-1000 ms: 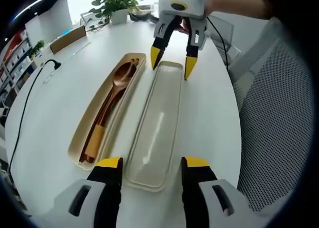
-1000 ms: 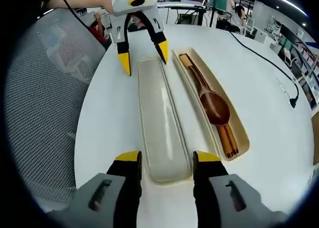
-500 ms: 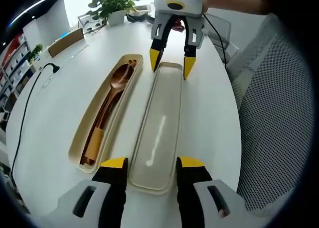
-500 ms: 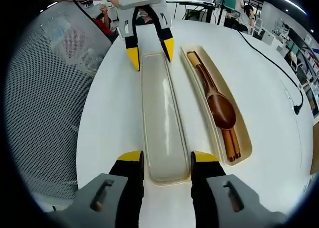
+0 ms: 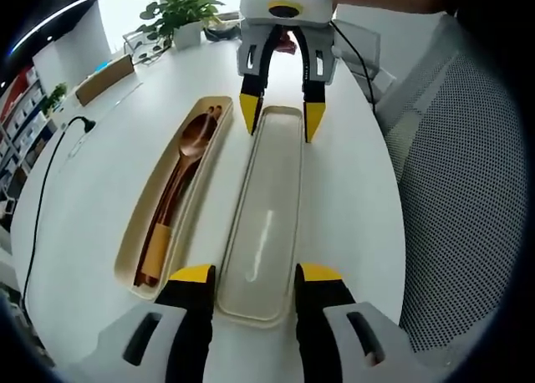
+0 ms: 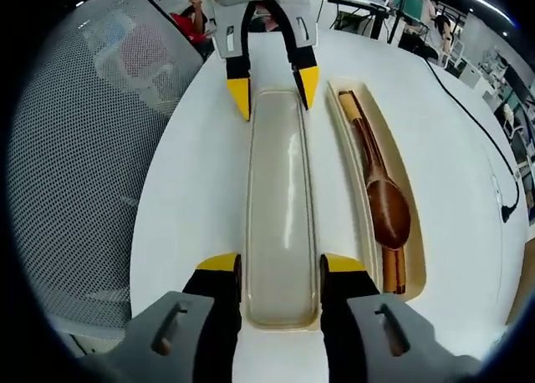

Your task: Arrange the utensils inside the cutlery case until each visible utensil rests in its matching compartment.

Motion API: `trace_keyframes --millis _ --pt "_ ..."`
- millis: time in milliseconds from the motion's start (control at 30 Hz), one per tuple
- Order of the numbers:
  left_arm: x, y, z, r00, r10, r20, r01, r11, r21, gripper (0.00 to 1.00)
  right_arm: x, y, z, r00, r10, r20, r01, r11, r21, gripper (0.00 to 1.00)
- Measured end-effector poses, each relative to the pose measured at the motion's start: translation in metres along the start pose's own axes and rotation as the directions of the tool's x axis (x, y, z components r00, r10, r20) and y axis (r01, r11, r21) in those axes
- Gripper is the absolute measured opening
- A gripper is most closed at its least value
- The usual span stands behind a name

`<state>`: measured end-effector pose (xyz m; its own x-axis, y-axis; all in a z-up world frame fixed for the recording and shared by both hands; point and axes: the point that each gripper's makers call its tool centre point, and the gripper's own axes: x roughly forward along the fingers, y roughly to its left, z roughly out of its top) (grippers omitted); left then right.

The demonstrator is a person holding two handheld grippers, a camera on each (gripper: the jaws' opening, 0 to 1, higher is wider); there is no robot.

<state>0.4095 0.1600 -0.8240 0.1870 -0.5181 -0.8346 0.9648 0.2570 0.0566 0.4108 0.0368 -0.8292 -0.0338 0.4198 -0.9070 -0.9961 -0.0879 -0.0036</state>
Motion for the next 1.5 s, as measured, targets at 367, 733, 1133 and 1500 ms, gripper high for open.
trace_keyframes --millis 367,733,1133,1500 --pt "0.002 -0.001 0.006 1.0 0.02 -0.009 -0.02 0.998 0.058 0.39 0.0 -0.002 0.0 1.0 -0.003 -0.016 0.003 1.0 0.027 0.33" --pt "0.0 -0.002 0.01 0.999 0.039 0.009 -0.04 0.982 0.184 0.4 -0.002 -0.002 0.0 0.998 0.048 -0.041 -0.046 0.998 0.051 0.33" --pt "0.001 -0.004 0.011 0.999 0.037 0.004 -0.037 0.971 0.236 0.35 -0.008 -0.001 -0.002 0.989 0.146 -0.022 -0.136 0.962 0.235 0.33" --pt "0.0 -0.001 0.011 0.998 0.065 -0.006 -0.061 0.955 0.29 0.23 -0.016 0.022 0.003 0.946 0.312 0.093 -0.321 0.845 0.428 0.33"
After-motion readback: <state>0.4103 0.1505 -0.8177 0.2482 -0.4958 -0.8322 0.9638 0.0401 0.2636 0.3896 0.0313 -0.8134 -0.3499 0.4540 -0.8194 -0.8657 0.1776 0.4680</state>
